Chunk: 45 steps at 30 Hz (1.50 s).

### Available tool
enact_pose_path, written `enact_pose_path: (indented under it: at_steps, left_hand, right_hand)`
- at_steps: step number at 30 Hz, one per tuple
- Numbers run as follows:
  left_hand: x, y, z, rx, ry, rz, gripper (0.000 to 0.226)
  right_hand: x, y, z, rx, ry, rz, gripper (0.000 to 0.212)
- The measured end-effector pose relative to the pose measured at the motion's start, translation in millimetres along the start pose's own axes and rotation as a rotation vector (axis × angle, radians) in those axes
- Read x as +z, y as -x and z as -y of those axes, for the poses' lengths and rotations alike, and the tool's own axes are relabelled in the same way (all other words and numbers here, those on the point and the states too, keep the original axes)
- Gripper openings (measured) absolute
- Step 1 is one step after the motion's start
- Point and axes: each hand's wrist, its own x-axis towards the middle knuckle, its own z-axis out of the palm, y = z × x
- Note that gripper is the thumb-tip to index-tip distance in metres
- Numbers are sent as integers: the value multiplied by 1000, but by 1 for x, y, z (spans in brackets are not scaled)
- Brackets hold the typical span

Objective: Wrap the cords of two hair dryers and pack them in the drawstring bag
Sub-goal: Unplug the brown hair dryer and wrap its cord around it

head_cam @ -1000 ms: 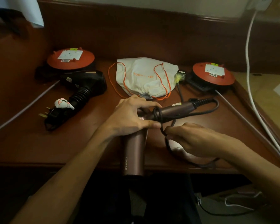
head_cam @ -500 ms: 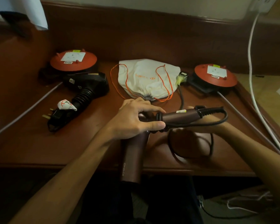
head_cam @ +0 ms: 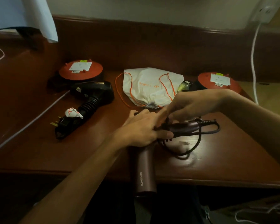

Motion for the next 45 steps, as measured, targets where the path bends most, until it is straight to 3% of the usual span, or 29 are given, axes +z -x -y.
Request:
enact_pose_path:
  at_steps: [3, 10, 15, 17, 20, 23, 29, 35, 37, 39, 42, 45]
  left_hand:
    - [-2, -3, -3, -26, -68, 76, 25]
    - [2, 4, 3, -47, 0, -13, 54]
    - [6, 10, 9, -60, 13, -80, 62]
    - [6, 9, 9, -69, 12, -98, 61]
    - [6, 9, 11, -78, 70, -152, 47]
    - [10, 11, 13, -55, 73, -205, 38]
    - [10, 18, 16, -37, 146, -234, 48]
    - [13, 23, 17, 25, 235, -341, 55]
    - [15, 25, 23, 54, 304, -363, 52]
    - [15, 26, 27, 61, 348, -365, 52]
    - [12, 25, 27, 74, 256, -314, 55]
    - [14, 25, 21, 110, 151, -272, 52]
  right_hand:
    - [11, 0, 10, 5, 277, -49, 25]
    - [3, 30, 10, 76, 307, -222, 19]
    - [-4, 59, -8, 223, 250, -482, 53]
    - [3, 73, -3, 181, 118, -533, 40]
    - [38, 87, 13, 5, -32, -481, 20]
    - [79, 78, 17, -135, -130, -466, 20]
    - [131, 45, -22, -44, -215, -560, 32]
    - [129, 19, -32, -24, -170, -661, 13]
    - [127, 11, -36, -37, -205, -672, 22]
    - [122, 6, -36, -77, -235, -680, 15]
    - [103, 3, -50, -81, -205, -601, 34]
    - [81, 1, -69, 23, -161, -416, 29]
